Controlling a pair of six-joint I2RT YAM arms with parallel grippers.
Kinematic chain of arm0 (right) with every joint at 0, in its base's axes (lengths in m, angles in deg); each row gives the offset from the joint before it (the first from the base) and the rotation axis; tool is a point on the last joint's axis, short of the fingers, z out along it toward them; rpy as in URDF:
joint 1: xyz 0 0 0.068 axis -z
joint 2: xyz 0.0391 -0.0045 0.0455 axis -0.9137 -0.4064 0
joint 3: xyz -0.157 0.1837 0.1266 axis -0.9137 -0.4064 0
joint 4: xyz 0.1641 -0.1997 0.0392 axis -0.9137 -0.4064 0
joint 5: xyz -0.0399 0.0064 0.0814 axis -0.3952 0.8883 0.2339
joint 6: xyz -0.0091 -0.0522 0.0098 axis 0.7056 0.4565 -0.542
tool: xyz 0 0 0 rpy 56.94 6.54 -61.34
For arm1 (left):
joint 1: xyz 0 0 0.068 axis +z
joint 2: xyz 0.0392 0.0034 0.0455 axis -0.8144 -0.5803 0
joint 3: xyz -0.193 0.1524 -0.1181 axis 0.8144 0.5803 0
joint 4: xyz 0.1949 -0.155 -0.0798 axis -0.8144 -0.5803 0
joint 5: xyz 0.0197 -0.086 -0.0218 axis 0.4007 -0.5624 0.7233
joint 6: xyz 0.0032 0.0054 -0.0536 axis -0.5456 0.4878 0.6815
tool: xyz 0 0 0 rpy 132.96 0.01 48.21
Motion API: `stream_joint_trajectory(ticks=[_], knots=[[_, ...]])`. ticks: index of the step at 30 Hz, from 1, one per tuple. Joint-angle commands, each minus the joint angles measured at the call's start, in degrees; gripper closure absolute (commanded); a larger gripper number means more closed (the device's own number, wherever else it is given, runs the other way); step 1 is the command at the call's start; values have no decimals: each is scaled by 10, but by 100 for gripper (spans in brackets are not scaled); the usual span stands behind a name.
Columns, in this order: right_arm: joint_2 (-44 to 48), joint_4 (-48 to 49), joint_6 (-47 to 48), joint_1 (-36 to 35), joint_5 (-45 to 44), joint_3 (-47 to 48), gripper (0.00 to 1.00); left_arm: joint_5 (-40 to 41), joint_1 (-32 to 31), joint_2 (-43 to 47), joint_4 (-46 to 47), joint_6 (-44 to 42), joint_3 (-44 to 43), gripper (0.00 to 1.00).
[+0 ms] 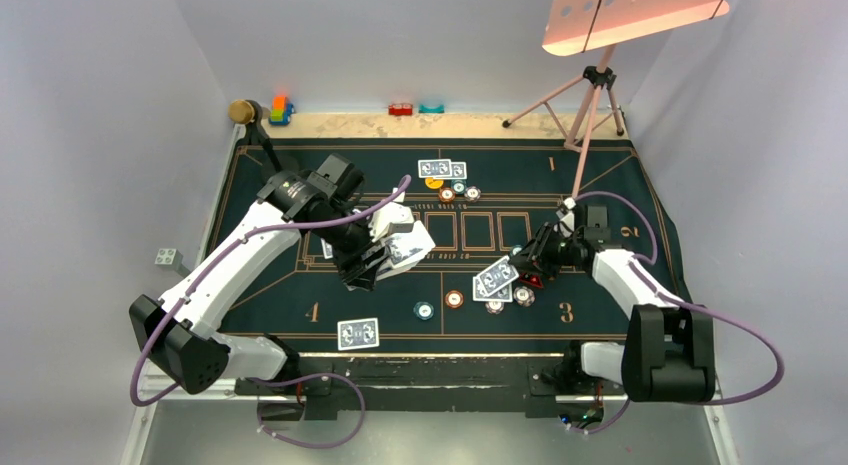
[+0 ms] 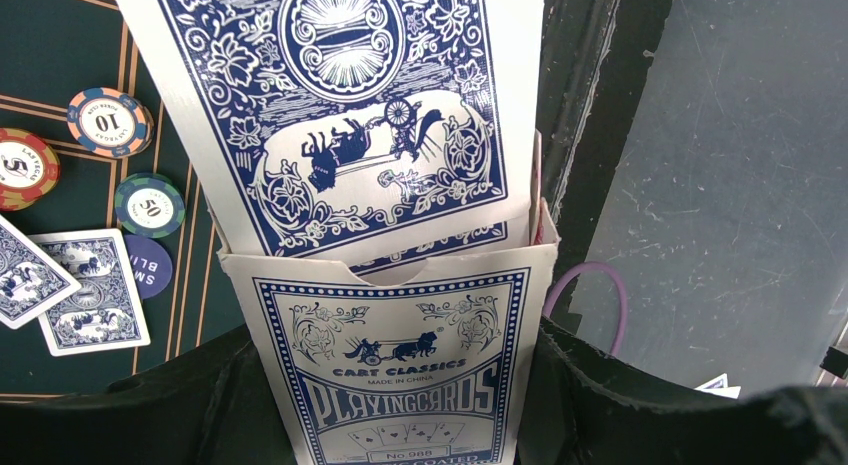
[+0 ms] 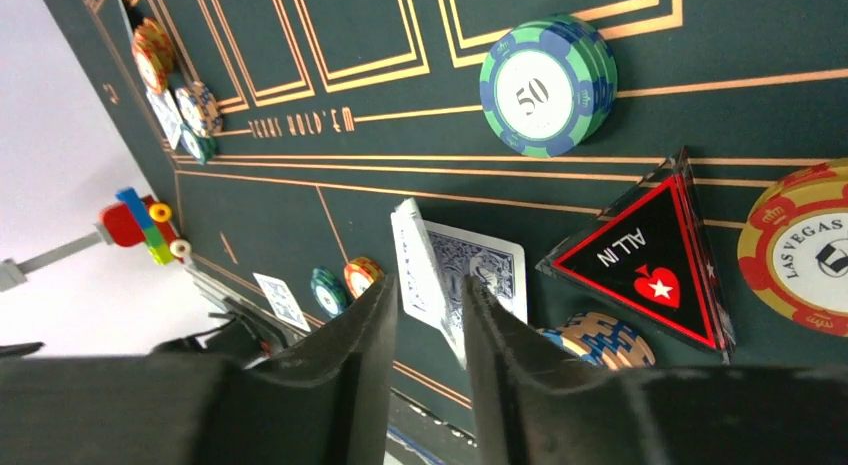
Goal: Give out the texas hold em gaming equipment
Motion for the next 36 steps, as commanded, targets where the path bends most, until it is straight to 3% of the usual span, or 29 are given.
stream_joint_trajectory(ticks=[1,6,11,18,25,33,36], knots=[[25,-34,22,-9,-41,18,57,-16,-1,10,6,7,-22,100],[95,-101,16,-27,-65,88,27,-16,0,6,8,8,-20,100],[130,-71,-31,-85,-25,166,14,-14,-1,4,10,8,-19,100],[29,6,-74,-238,45,298,9,-12,0,7,9,8,-16,100],[-65,52,-83,-355,56,350,6,-13,0,8,10,9,-16,100],[-102,56,-82,-402,48,354,4,-11,0,7,12,10,-16,100],[-107,45,-77,-404,46,356,16,-10,0,7,12,9,-18,100]])
